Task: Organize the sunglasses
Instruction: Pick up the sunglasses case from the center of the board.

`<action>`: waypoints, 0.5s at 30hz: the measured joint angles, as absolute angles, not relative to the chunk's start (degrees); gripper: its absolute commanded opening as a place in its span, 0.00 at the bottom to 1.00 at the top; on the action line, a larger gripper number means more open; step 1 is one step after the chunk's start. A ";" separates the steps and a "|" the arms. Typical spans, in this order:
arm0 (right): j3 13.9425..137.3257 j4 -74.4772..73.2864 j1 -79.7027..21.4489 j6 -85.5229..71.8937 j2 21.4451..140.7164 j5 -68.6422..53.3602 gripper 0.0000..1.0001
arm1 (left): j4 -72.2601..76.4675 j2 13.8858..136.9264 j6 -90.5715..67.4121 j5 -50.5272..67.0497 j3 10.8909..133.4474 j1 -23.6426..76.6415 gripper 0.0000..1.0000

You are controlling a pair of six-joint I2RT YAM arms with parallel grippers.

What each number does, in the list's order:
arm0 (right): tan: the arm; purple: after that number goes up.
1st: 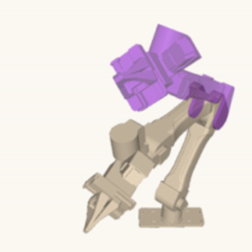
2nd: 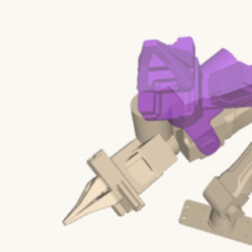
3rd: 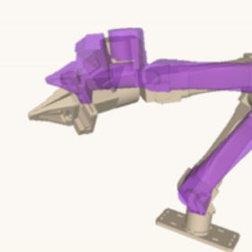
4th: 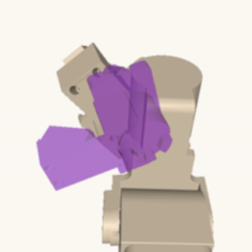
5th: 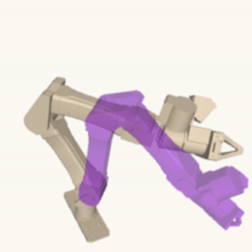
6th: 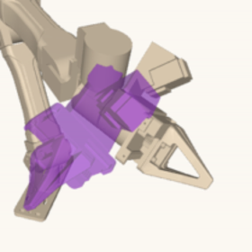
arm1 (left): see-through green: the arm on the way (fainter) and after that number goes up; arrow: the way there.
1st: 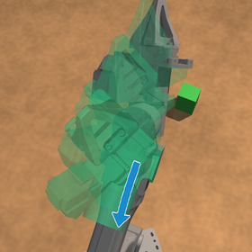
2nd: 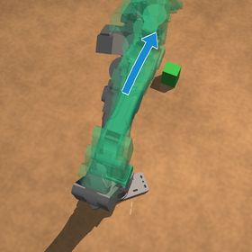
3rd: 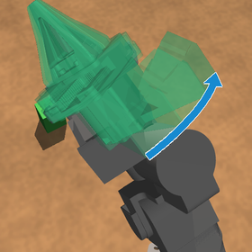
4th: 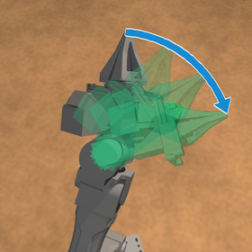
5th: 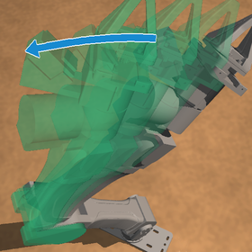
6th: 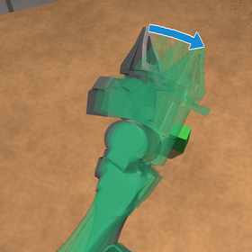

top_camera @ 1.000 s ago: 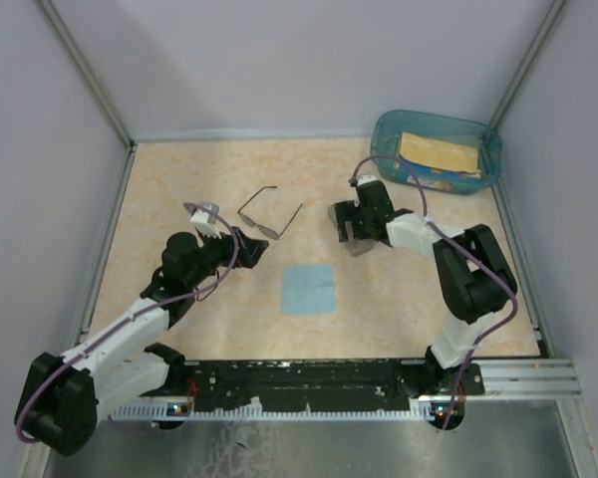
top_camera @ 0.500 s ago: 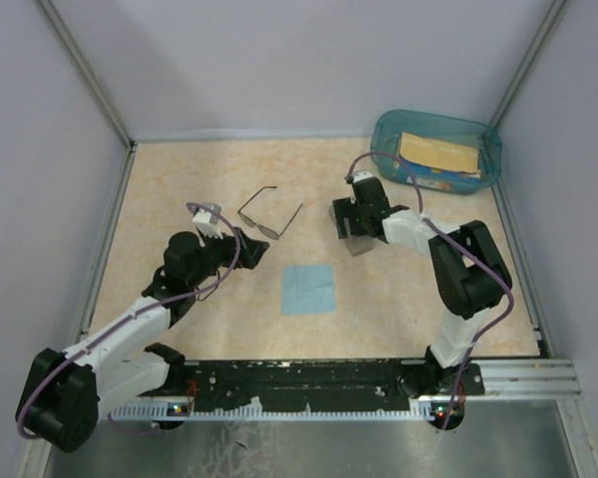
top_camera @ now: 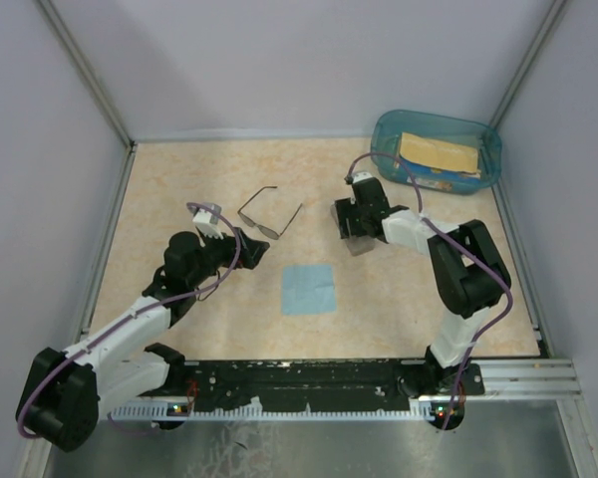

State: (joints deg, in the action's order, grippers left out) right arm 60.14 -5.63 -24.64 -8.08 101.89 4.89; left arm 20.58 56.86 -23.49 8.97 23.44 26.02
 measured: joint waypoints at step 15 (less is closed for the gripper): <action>60.01 -5.54 -24.64 -9.41 101.47 3.79 0.00 | 21.28 58.00 -24.10 9.10 23.44 26.02 1.00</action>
